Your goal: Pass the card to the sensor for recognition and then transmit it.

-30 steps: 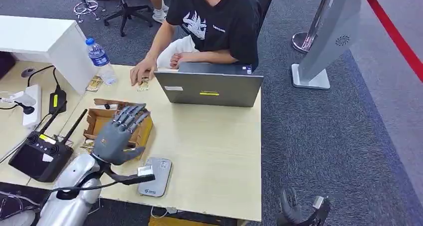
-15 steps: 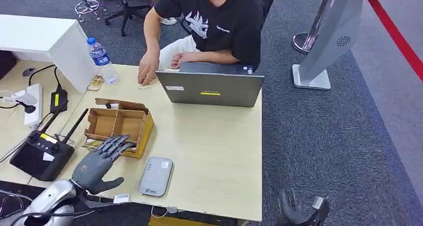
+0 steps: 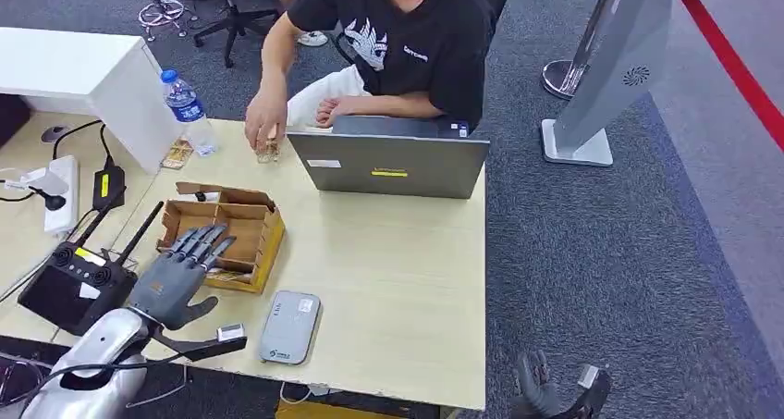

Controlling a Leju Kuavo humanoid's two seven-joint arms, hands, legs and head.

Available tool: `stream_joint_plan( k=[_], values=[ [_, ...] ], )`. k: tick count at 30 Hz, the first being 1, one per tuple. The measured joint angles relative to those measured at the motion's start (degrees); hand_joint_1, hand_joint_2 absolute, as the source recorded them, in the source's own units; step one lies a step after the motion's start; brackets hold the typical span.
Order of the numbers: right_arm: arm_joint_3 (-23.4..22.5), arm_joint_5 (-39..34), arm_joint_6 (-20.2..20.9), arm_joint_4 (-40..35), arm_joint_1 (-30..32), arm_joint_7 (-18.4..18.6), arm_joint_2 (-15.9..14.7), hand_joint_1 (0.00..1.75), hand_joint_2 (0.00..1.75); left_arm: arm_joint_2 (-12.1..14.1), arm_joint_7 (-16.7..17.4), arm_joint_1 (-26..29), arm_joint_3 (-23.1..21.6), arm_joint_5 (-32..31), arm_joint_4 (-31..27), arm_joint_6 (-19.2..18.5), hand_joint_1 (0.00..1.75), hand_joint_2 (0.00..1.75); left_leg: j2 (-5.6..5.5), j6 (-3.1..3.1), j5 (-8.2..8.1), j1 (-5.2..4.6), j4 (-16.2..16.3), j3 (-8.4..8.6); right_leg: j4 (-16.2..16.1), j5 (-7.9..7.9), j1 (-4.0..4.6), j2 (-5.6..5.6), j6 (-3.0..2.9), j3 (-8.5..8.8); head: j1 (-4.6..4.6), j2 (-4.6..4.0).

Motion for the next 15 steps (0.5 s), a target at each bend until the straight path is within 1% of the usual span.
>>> stream_joint_plan(
  k=[3, 4, 9, 15],
  values=[
    [0.0, 0.0, -0.1, 0.0, 0.0, 0.1, 0.0, 0.00, 1.75, -0.5, 0.0, -0.8, 0.0, -0.2, 2.4, 0.0, 0.00, 1.75, 0.01, 0.00, 0.00, 0.00, 0.0, 0.00, 0.0, 0.00, 0.00, 0.01, 0.00, -0.01, -0.02, 0.00],
    [0.0, 0.0, -0.1, 0.0, 0.0, 0.1, 0.0, 0.00, 1.75, -0.6, 0.0, -1.0, 0.0, -0.2, 3.0, 0.0, 1.75, 1.75, 0.01, 0.00, 0.00, 0.00, 0.0, 0.00, 0.0, 0.00, 0.00, 0.01, 0.00, -0.02, 0.00, 0.00],
    [0.0, 0.0, -0.1, 0.0, 0.0, 0.1, 0.0, 0.00, 1.75, -1.0, -0.3, -2.0, 0.1, -0.4, 4.9, 0.2, 1.75, 1.75, 0.01, 0.00, 0.00, 0.00, 0.0, -0.01, 0.0, 0.00, 0.00, 0.01, 0.00, -0.02, 0.00, 0.00],
    [0.1, -0.4, -0.3, 0.0, 0.0, 0.1, 0.0, 0.00, 1.75, -1.5, -0.8, -3.1, 0.1, -0.3, 5.6, 1.3, 1.75, 1.75, 0.00, 0.00, 0.00, 0.00, 0.0, 0.00, 0.0, 0.00, 0.00, 0.00, 0.00, -0.01, 0.00, 0.00]
  ],
)
